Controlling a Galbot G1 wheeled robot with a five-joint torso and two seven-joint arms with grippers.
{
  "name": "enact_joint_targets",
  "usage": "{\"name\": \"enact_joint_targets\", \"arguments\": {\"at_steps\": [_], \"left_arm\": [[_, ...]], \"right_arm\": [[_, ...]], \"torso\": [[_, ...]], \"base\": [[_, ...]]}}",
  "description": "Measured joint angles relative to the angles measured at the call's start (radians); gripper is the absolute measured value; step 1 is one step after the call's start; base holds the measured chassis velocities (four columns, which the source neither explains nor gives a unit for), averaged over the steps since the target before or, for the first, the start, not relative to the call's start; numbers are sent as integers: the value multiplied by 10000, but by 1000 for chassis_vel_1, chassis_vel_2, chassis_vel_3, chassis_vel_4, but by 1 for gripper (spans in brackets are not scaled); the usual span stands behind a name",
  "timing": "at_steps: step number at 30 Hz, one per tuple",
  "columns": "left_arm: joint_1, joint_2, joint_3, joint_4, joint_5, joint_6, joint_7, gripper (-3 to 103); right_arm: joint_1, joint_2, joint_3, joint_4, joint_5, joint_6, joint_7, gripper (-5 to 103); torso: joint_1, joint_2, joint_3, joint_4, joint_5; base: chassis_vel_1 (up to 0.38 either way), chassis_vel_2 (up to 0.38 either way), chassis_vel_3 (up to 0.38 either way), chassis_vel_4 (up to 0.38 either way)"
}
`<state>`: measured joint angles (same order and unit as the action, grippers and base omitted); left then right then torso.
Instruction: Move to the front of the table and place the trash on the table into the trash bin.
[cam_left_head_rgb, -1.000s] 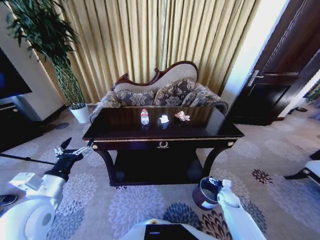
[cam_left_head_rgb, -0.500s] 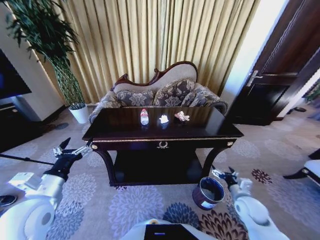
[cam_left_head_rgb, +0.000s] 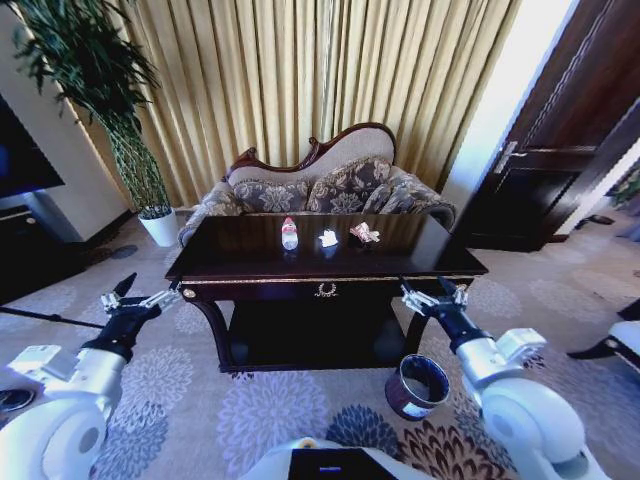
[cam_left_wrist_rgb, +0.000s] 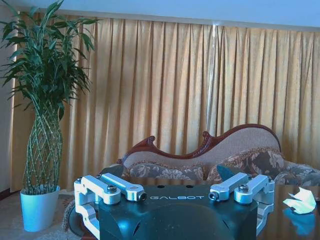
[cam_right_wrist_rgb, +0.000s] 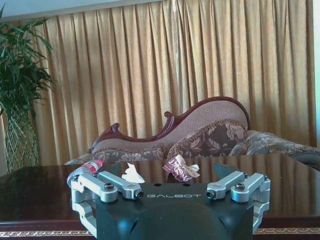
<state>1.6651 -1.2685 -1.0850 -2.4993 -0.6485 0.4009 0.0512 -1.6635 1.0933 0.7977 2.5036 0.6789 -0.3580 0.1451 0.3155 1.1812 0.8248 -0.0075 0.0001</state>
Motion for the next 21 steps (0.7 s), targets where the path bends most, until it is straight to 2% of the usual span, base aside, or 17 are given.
{"name": "enact_joint_targets", "arguments": {"at_steps": [15, 21], "left_arm": [[-66, 294, 3, -12, 13, 139, -259, 100], [-81, 312, 25, -15, 27, 174, -259, 100]], "right_arm": [[364, -132, -137, -440, -462, -183, 78, 100], [438, -115, -166, -493, -477, -182, 78, 100]], "torso": [[-1, 0, -1, 1, -1], [-1, 1, -1, 0, 0]], "base": [[0, 0, 0, 0], [-103, 86, 90, -79]]}}
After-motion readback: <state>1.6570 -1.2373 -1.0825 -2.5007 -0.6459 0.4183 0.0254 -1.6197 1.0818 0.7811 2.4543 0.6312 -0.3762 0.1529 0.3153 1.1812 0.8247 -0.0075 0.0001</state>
